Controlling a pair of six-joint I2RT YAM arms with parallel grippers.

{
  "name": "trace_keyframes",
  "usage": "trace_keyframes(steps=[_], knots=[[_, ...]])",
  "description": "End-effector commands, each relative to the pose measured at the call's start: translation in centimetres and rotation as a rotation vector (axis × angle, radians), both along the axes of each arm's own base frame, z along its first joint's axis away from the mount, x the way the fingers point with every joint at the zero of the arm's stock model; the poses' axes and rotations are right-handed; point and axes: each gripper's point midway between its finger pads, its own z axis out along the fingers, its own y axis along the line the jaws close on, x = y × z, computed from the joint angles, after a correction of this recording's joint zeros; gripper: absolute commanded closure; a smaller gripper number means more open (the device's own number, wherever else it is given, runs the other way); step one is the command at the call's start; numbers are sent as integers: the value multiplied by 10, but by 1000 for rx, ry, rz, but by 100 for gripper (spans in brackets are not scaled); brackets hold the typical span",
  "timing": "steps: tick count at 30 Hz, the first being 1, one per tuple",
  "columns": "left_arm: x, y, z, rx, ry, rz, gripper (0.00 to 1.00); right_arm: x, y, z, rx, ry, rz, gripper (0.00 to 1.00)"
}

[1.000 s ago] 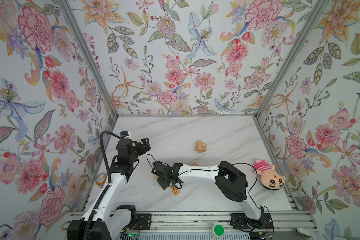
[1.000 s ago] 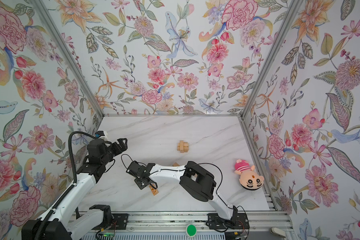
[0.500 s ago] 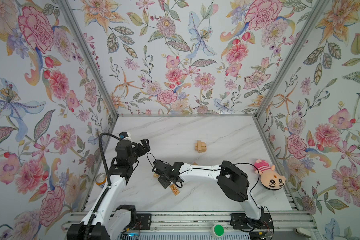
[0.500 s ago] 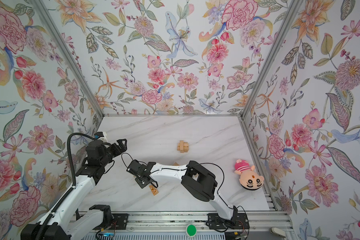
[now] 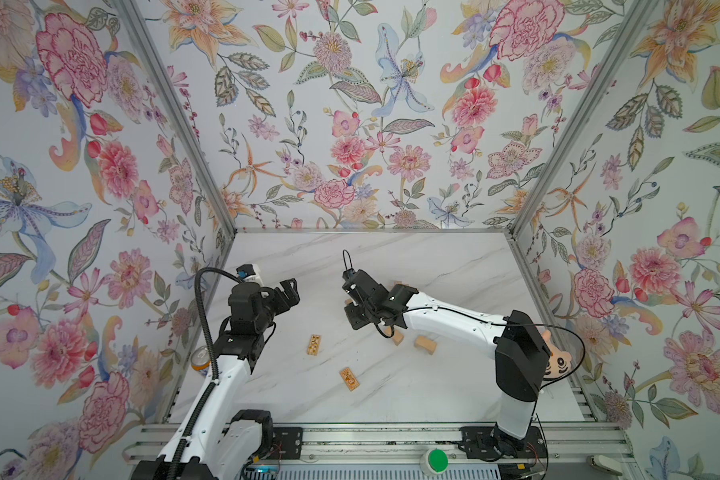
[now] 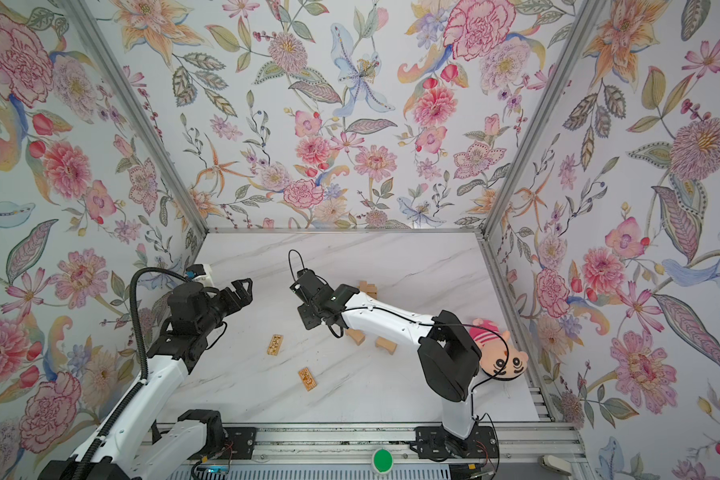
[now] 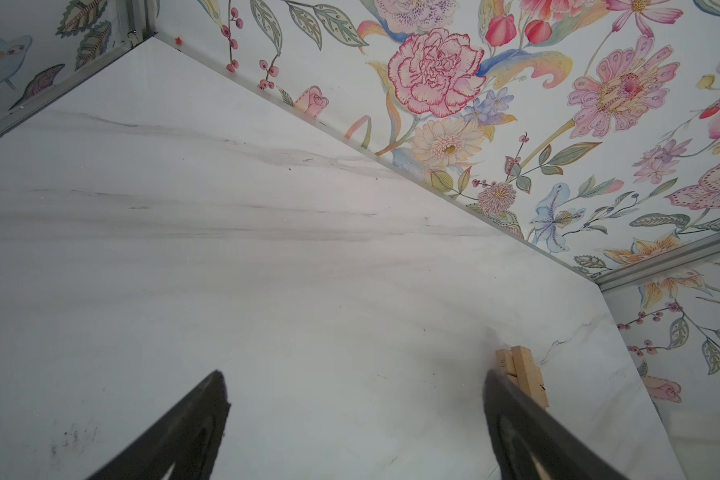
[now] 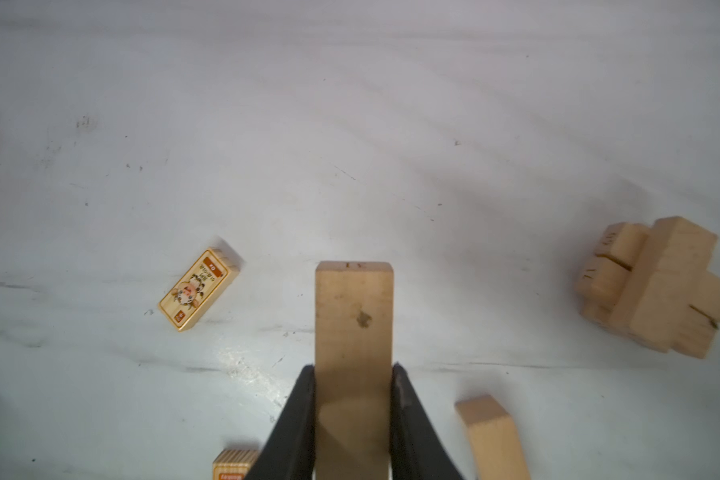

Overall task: Build the wood block tower
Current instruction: 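Carry the plain block to the stack while the left arm reaches forward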

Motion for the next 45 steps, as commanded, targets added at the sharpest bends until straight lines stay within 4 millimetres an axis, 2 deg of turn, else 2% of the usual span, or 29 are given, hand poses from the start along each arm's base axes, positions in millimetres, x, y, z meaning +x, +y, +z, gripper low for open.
trace_keyframes(steps=[1, 6, 10, 13, 15, 21, 26, 36, 45], knots=[[2, -17, 7, 0, -18, -58, 3, 17, -36, 7, -31, -24, -59, 75], [4, -72, 6, 19, -19, -195, 2, 44, -84, 10, -38, -25, -167, 75], [3, -115, -1, 35, 0, -302, 2, 60, -116, 6, -35, -7, -239, 75], [1, -136, -5, 39, 4, -343, 3, 68, -131, -1, -37, 9, -271, 75], [-1, -146, -6, 29, 2, -360, 3, 79, -149, -8, -39, 25, -320, 75], [-10, -181, -5, 72, 0, -460, 2, 94, -171, -25, -31, 70, -384, 75], [-15, -203, -16, 121, 25, -533, 2, 105, -173, -43, -24, 113, -399, 75], [-11, -211, -25, 122, 41, -545, 2, 123, -165, -62, -9, 159, -409, 75], [-8, -212, -29, 138, 51, -544, 2, 131, -158, -67, 18, 183, -409, 74]])
